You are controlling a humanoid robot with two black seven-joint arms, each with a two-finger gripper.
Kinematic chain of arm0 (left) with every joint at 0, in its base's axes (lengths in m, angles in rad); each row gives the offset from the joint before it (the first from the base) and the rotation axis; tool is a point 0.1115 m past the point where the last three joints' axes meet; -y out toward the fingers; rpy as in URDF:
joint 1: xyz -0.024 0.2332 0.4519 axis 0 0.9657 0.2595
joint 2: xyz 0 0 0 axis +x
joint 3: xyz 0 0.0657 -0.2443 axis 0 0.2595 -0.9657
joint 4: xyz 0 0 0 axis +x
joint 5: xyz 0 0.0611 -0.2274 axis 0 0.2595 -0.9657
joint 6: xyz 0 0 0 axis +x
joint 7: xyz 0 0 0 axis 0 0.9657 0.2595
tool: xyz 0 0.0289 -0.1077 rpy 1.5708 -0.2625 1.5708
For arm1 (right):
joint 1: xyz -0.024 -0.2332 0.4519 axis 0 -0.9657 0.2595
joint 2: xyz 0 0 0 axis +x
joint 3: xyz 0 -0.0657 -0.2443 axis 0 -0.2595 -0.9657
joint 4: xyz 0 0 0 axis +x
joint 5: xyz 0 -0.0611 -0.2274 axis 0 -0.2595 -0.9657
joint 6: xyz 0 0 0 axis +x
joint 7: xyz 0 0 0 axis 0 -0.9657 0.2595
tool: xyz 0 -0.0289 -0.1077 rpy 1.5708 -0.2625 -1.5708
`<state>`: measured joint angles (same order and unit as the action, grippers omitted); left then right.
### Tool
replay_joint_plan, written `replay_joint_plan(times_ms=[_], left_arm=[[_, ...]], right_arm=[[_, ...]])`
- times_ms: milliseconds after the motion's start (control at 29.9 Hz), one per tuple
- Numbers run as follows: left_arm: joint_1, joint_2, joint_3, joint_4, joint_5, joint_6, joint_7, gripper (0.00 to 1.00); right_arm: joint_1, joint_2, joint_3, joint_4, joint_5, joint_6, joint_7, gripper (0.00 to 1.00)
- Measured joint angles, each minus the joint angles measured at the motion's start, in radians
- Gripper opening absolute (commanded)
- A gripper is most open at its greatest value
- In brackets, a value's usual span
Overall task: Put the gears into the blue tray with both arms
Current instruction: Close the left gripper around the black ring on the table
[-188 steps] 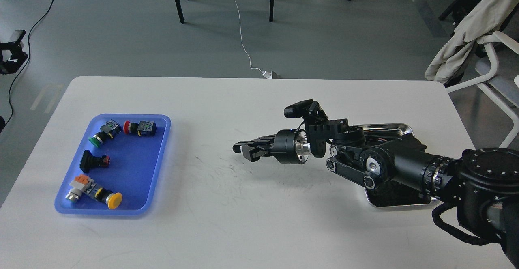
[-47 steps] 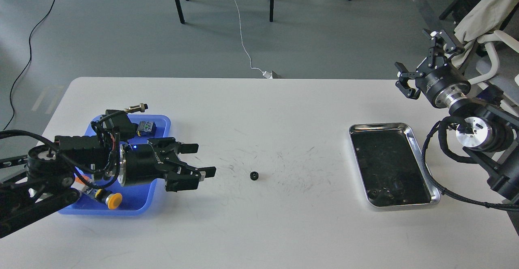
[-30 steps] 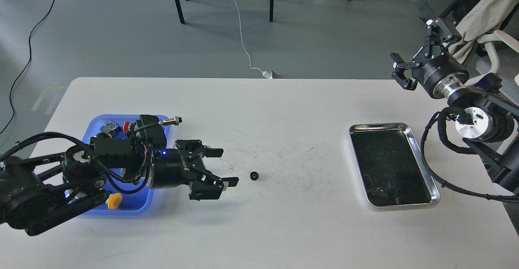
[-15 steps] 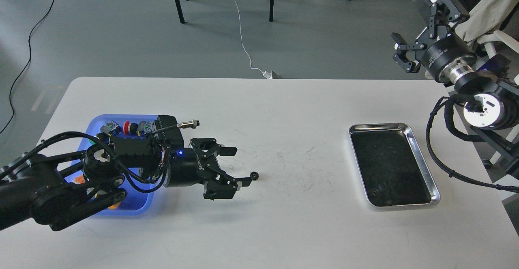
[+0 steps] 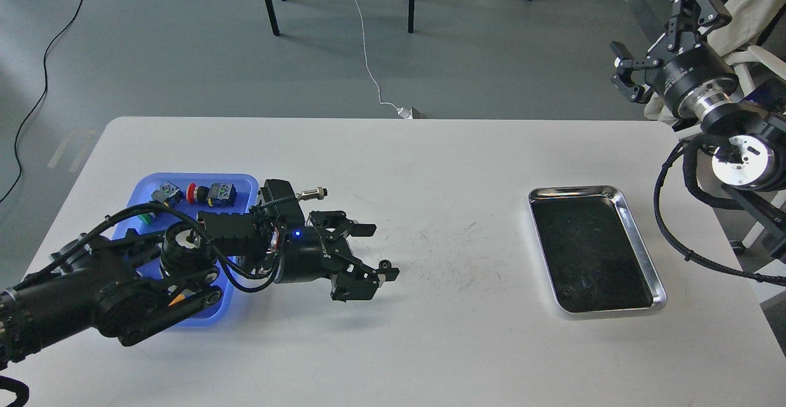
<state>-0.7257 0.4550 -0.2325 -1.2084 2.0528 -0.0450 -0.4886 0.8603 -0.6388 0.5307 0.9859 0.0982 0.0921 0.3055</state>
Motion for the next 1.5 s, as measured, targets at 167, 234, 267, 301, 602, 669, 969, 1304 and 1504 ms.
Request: replay_joint_plan(times_ms=[167,234,267,301,602,669,969,1304,1504], left_arm=[[0.003,-0.054,0.001,0.044,0.023,0.020,0.000,0.92],[0.006,-0.067,0.002,0.056,0.026,0.031,0.000,0.91],[0.006,-0.071,0.002,0.060,0.028,0.036,0.000,0.90],[0.007,-0.075,0.002,0.067,0.030,0.041,0.000,0.90],[0.009,-0.115,0.003,0.129,0.039,0.088,0.000,0.84],[0.009,-0.115,0.004,0.136,0.040,0.090,0.000,0.84],[0.012,-0.117,0.004,0.144,0.052,0.105,0.000,0.79],[0.037,-0.142,0.004,0.175,0.105,0.137,0.000,0.78],[0.054,-0.133,0.007,0.216,0.128,0.169,0.000,0.77]], right_arm=[[0.001,0.003,0.006,-0.012,0.001,0.000,-0.004,0.99],[-0.004,0.004,0.007,-0.018,0.001,0.000,-0.007,0.99],[-0.008,0.007,0.008,-0.022,0.001,0.000,-0.007,0.99],[-0.012,0.012,0.009,-0.027,0.001,0.000,-0.007,0.99],[-0.070,0.033,0.032,-0.046,0.026,-0.003,-0.009,0.99],[-0.086,0.033,0.037,-0.047,0.049,-0.003,-0.009,0.99],[-0.171,0.054,0.090,-0.069,0.083,-0.002,-0.011,0.99],[-0.196,0.064,0.112,-0.077,0.096,-0.001,-0.011,0.99],[-0.195,0.057,0.112,-0.074,0.098,-0.001,-0.011,0.99]])
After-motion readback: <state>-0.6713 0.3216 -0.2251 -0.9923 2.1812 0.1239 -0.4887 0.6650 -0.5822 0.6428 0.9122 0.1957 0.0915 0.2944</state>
